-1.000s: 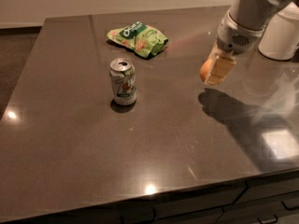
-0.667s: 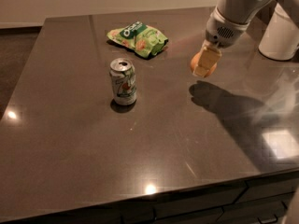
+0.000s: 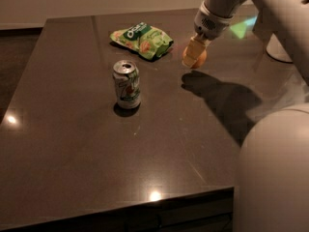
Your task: Move orange near green rice chip bag
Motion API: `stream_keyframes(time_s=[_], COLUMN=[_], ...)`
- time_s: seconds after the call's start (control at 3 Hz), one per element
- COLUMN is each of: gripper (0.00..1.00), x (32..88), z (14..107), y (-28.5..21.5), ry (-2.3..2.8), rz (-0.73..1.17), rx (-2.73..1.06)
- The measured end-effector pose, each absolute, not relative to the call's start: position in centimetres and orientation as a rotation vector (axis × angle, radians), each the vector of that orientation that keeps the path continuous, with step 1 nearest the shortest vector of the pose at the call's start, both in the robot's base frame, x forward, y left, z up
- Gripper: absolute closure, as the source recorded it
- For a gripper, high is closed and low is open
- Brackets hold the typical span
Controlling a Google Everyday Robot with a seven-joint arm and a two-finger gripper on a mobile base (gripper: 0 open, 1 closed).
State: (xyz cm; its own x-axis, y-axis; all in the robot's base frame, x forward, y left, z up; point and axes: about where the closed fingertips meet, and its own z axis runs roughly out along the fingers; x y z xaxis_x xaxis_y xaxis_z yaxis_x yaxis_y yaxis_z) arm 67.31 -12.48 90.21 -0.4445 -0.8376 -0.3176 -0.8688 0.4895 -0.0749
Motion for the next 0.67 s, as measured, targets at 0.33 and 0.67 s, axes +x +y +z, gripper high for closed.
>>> stream_keyframes(time_s=[0.33, 0.67], gripper=[1.00, 1.00], x=[69.9, 72.0], z=[89.6, 89.1], y=[-11.6, -10.9], ry=[2.451, 2.457], rz=[0.154, 0.182], rx=[-1.367, -1.294])
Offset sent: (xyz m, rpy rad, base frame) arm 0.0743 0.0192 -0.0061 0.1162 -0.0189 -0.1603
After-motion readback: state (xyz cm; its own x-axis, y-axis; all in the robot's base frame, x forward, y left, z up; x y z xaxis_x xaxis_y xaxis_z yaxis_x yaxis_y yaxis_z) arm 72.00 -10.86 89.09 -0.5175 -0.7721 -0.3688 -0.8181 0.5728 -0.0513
